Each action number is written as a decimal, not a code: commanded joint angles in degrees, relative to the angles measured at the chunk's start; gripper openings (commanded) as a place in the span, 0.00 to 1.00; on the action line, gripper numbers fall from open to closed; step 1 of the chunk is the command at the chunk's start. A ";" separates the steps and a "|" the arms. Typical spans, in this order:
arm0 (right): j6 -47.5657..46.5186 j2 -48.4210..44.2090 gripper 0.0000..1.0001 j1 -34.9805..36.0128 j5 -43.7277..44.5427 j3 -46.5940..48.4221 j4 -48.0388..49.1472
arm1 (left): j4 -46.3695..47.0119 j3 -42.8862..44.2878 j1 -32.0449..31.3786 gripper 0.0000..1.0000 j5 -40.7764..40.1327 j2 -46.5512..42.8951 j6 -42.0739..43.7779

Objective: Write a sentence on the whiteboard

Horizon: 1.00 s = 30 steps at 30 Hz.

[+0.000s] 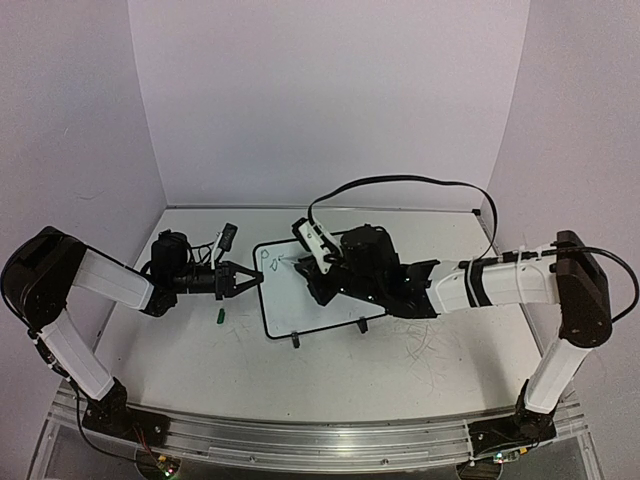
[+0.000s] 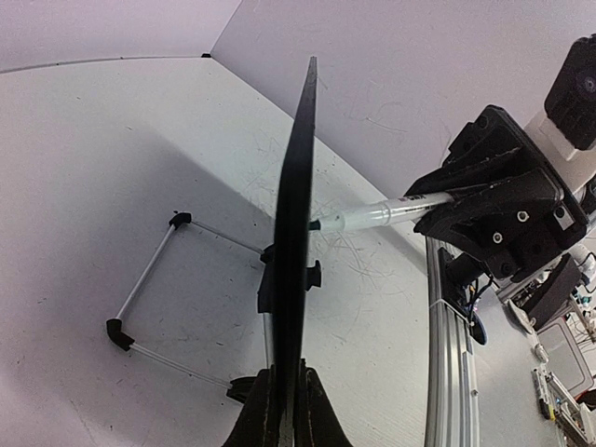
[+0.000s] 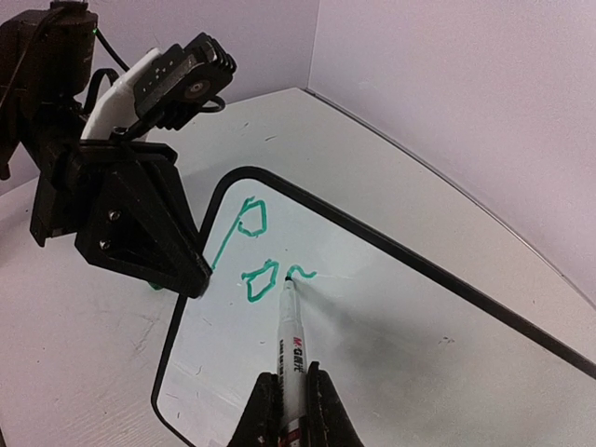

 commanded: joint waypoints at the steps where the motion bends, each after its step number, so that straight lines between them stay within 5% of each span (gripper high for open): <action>1: 0.55 -1.28 0.00 0.07 2.50 -1.28 -0.19 | 1.29 0.83 -0.21 0.00 0.85 -2.69 1.84; 30: 0.95 1.13 0.00 0.68 1.06 0.42 -0.27 | 0.97 0.96 -0.16 0.00 0.97 -2.73 1.92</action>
